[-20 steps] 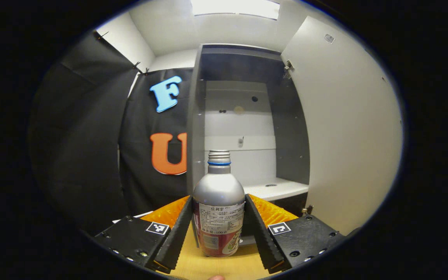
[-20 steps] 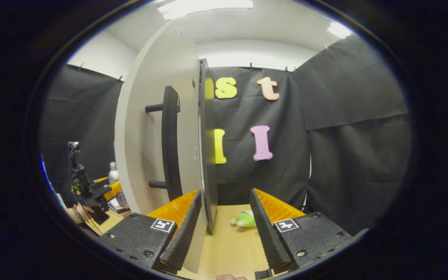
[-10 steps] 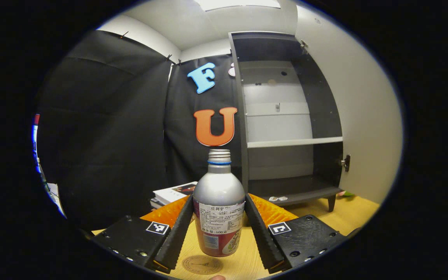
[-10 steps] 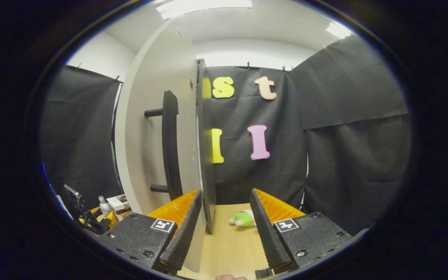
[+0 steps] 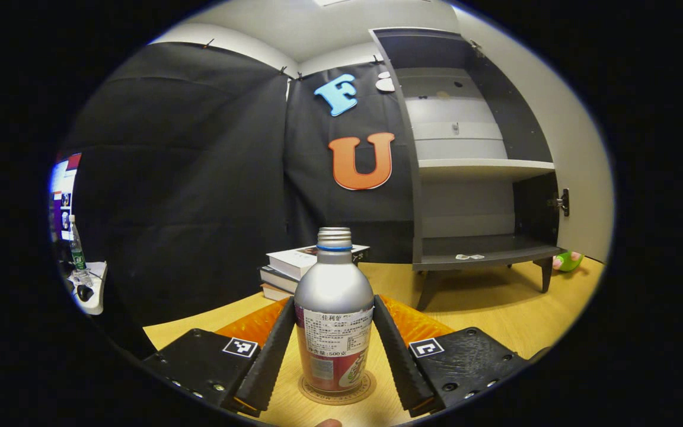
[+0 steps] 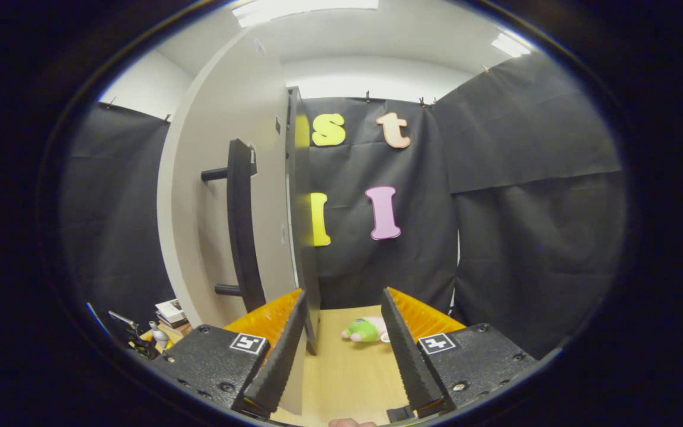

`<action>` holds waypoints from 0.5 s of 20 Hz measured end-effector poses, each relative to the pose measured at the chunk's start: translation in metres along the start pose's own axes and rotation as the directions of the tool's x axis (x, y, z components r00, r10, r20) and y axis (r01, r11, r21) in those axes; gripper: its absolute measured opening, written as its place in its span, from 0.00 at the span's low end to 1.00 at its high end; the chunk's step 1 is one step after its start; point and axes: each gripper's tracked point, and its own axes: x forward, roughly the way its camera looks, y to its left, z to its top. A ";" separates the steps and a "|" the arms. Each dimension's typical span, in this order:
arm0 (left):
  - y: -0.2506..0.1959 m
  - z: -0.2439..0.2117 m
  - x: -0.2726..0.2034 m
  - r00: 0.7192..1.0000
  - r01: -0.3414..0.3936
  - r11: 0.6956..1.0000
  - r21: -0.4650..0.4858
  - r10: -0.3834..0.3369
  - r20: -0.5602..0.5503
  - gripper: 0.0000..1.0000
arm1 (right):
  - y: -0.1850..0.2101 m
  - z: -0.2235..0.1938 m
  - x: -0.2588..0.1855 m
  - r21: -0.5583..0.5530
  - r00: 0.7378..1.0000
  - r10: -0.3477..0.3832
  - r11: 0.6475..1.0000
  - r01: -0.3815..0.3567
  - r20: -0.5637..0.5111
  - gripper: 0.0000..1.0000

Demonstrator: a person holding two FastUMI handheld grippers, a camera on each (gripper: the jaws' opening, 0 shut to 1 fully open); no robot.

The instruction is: Open the cabinet door with the right hand, grasp the bottle in the cabinet with the left hand and place it on the coaster, then close the cabinet door with the right hand.

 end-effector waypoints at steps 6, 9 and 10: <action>-0.001 -0.016 0.000 1.000 0.001 1.000 -0.025 -0.001 -0.010 0.78 | 0.005 0.008 -0.005 -0.030 1.000 -0.006 1.000 0.006 0.005 0.80; -0.004 -0.014 -0.005 1.000 0.011 1.000 -0.015 -0.011 0.012 0.78 | 0.008 0.011 -0.003 -0.042 1.000 -0.010 0.999 0.010 0.008 0.80; -0.004 -0.015 -0.006 1.000 0.012 1.000 -0.010 -0.012 0.013 0.78 | 0.007 0.012 -0.003 -0.047 1.000 -0.012 0.999 0.013 0.010 0.79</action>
